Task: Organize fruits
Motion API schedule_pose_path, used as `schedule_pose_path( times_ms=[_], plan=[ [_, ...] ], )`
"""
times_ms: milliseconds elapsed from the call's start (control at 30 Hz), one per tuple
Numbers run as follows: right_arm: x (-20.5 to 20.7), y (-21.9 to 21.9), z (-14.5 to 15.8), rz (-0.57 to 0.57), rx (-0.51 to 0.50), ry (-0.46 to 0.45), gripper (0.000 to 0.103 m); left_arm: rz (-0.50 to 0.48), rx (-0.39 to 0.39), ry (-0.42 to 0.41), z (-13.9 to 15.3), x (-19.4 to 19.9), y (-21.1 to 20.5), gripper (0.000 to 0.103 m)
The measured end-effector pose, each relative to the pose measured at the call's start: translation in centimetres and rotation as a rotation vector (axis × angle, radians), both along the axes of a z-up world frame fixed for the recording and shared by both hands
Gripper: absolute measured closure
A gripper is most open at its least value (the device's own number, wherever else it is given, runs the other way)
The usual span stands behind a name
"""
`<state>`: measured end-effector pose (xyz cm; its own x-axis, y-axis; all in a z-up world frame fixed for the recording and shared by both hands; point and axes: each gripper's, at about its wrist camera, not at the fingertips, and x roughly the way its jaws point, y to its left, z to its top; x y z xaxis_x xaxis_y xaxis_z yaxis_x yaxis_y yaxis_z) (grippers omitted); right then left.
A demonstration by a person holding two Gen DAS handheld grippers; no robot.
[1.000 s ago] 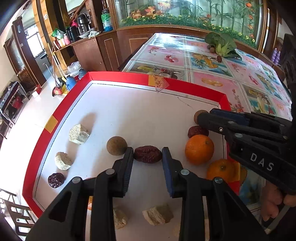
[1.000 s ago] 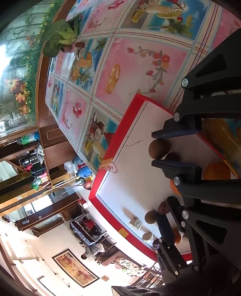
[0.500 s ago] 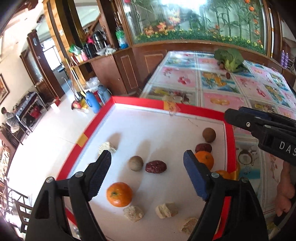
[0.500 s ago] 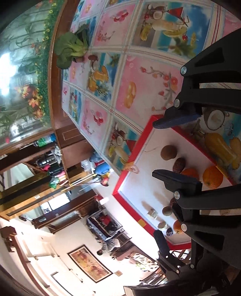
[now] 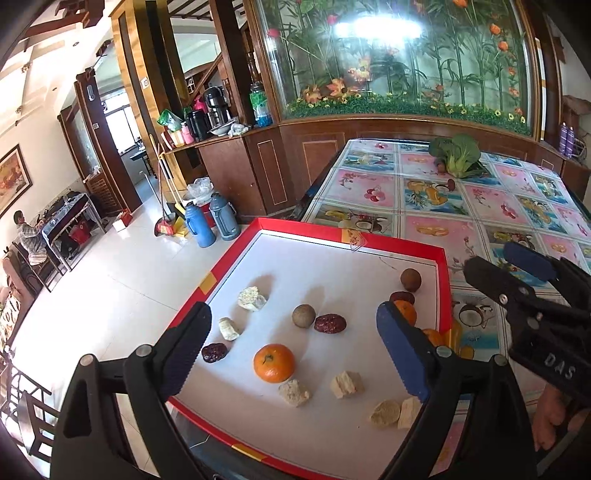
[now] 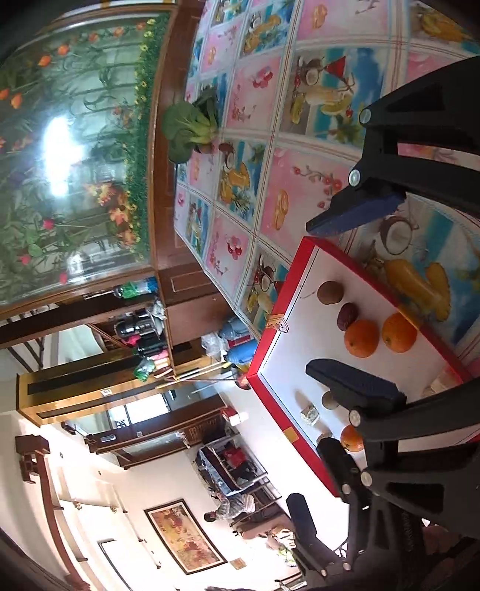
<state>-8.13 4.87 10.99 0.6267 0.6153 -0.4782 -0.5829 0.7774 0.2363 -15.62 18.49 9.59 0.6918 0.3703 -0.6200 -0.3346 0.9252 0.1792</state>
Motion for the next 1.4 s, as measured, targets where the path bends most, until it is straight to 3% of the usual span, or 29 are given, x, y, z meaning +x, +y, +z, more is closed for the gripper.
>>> schedule_pose_path(
  times_ms=[333,633,867,1400],
  plan=[
    [-4.0,0.6,0.1,-0.038,-0.012,-0.099,0.030,0.039,-0.016,-0.034,-0.6,-2.3,1.7,0.006],
    [-10.8,3.9,0.5,0.016,-0.106,-0.304,0.026,0.104,-0.055,-0.091,-0.3,-4.2,4.1,0.000],
    [-9.8,3.4,2.6,-0.006,-0.043,-0.224,0.024,0.178,-0.011,-0.138,0.5,-6.0,5.5,0.000],
    [-10.5,4.2,4.8,-0.032,-0.034,-0.165,0.024,0.185,-0.086,-0.159,1.6,-7.4,5.8,0.000]
  ],
)
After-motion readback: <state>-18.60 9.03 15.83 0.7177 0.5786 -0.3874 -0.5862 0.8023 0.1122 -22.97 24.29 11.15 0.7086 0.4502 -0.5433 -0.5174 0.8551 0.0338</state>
